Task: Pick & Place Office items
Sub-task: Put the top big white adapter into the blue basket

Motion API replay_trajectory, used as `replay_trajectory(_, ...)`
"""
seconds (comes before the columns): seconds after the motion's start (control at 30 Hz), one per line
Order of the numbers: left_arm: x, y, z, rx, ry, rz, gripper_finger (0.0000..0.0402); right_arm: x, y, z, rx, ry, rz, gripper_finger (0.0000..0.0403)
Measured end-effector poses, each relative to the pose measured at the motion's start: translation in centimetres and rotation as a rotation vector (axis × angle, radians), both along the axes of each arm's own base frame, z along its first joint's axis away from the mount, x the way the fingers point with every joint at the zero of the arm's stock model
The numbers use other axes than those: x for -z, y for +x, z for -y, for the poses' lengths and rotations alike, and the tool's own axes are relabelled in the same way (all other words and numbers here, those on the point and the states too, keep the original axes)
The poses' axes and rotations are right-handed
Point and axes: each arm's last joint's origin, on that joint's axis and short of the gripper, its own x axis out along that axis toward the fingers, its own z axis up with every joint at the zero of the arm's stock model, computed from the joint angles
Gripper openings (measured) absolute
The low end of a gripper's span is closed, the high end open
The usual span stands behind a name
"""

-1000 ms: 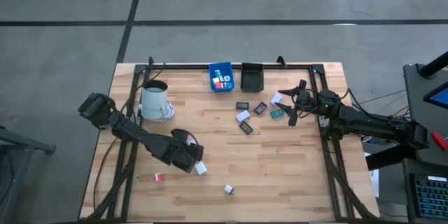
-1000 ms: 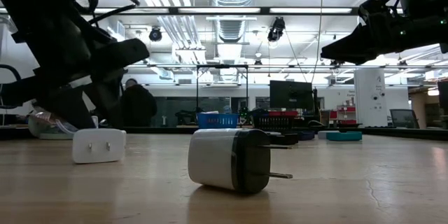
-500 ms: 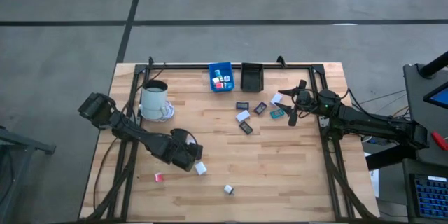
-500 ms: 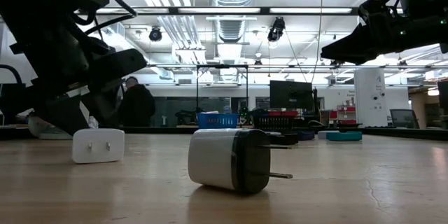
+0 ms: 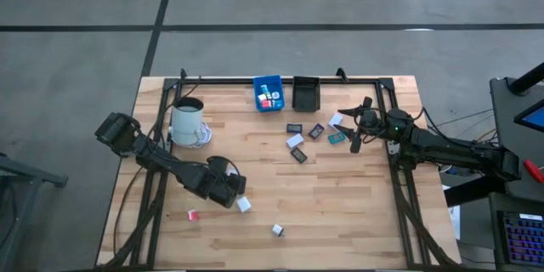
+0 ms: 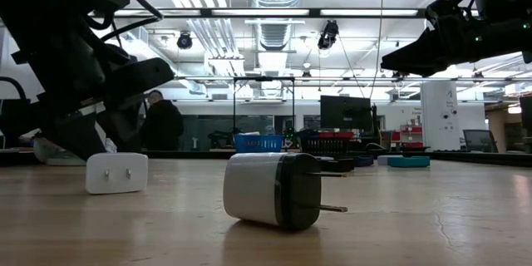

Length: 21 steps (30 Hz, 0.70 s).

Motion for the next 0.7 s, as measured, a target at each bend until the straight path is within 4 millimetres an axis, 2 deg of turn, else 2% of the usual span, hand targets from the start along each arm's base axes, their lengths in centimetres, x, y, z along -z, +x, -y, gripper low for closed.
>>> replay_trajectory(0.23,-0.01,0.01,0.00,0.005,0.004,0.000,0.0171,0.00,0.00,0.00,0.000,0.000,0.000,0.0256)
replay_trajectory(0.7,-0.03,0.02,0.00,0.005,0.005,0.001,0.0180,0.01,0.00,-0.01,-0.001,0.000,0.000,0.0256)
